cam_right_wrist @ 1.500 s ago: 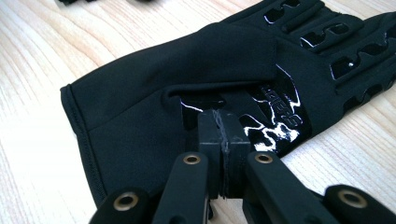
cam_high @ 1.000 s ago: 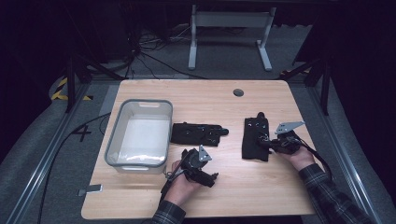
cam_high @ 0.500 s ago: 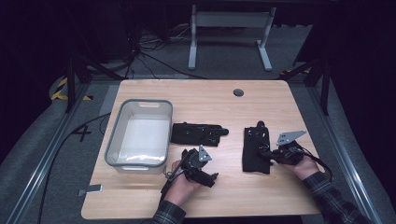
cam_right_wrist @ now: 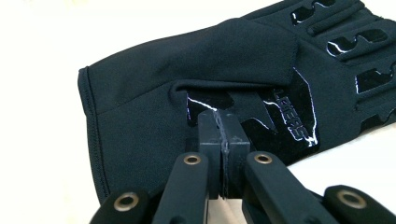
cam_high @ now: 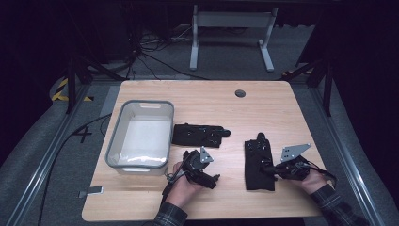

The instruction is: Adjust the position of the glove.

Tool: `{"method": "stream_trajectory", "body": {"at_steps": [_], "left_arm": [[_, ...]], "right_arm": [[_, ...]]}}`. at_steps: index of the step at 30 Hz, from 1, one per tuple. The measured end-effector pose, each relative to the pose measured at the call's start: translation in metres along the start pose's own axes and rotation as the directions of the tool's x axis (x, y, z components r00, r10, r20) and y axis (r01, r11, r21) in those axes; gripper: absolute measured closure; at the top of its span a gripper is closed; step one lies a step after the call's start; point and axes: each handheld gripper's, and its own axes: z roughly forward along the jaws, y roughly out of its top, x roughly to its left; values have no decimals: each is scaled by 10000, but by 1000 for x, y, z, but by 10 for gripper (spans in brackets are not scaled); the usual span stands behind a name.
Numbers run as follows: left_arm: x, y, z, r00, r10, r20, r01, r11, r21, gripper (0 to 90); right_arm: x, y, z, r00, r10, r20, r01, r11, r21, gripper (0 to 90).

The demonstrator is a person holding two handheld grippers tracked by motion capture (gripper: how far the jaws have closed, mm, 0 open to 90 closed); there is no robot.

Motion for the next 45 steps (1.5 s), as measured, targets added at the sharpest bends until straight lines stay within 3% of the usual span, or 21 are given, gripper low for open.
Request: {"method": "stream_trajectory", "body": {"at_steps": [10, 15, 18, 23, 25, 26, 30, 31, 33, 34, 35, 36, 37, 38, 45], "left_arm": [[0, 0, 0, 10000, -35, -15, 35, 10000, 27, 3], [0, 0, 0, 10000, -42, -14, 42, 10000, 21, 3], [0, 0, 0, 10000, -14, -16, 14, 10000, -10, 4], [0, 0, 0, 10000, -14, -14, 14, 10000, -10, 3], [0, 0, 0, 10000, -13, -22, 13, 10000, -10, 4], [0, 0, 0, 10000, -15, -32, 15, 10000, -11, 4], [0, 0, 0, 10000, -20, -35, 20, 10000, -11, 3], [0, 0, 0, 10000, -20, -24, 19, 10000, -10, 3], [0, 0, 0, 10000, -26, -10, 26, 10000, -5, 2], [0, 0, 0, 10000, -26, -10, 26, 10000, 3, 1], [0, 0, 0, 10000, -28, -8, 28, 10000, 4, 1], [0, 0, 0, 10000, -28, -8, 28, 10000, 4, 1], [0, 0, 0, 10000, -30, -6, 30, 10000, -1, 1], [0, 0, 0, 10000, -28, -8, 28, 10000, 2, 1], [0, 0, 0, 10000, -28, -8, 28, 10000, 2, 1]], "right_arm": [[21, -8, -5, 9996, -98, -255, 99, 9999, 38, 900], [20, -8, -6, 9993, -29, -382, 28, 10000, -40, 888], [17, -6, -12, 9991, 70, -429, -90, 9989, -462, 867], [10, -7, -19, 9996, 263, 136, -254, 9975, -656, 793], [6, -7, -21, 9985, 381, 405, -351, 9968, -715, 720], [3, -8, -23, 9959, 513, 749, -457, 9962, -746, 640], [-7, -12, -25, 9904, 891, 1055, -803, 9932, -848, 573], [-17, -19, -28, 9835, 1180, 1371, -1067, 9904, -874, 523], [-20, -21, -29, 9807, 1298, 1464, -1169, 9887, -934, 502], [-28, -26, -32, 9711, 1607, 1766, -1415, 9830, -1169, 429], [-31, -27, -33, 9670, 1673, 1922, -1463, 9821, -1190, 401], [-31, -27, -33, 9670, 1673, 1922, -1463, 9821, -1190, 401], [-37, -32, -32, 9549, 1801, 2360, -1551, 9805, -1209, 332], [-37, -32, -32, 9549, 1801, 2360, -1551, 9805, -1209, 332], [-54, -45, -27, 9273, 2488, 2796, -2164, 9659, -1419, 202]]}}
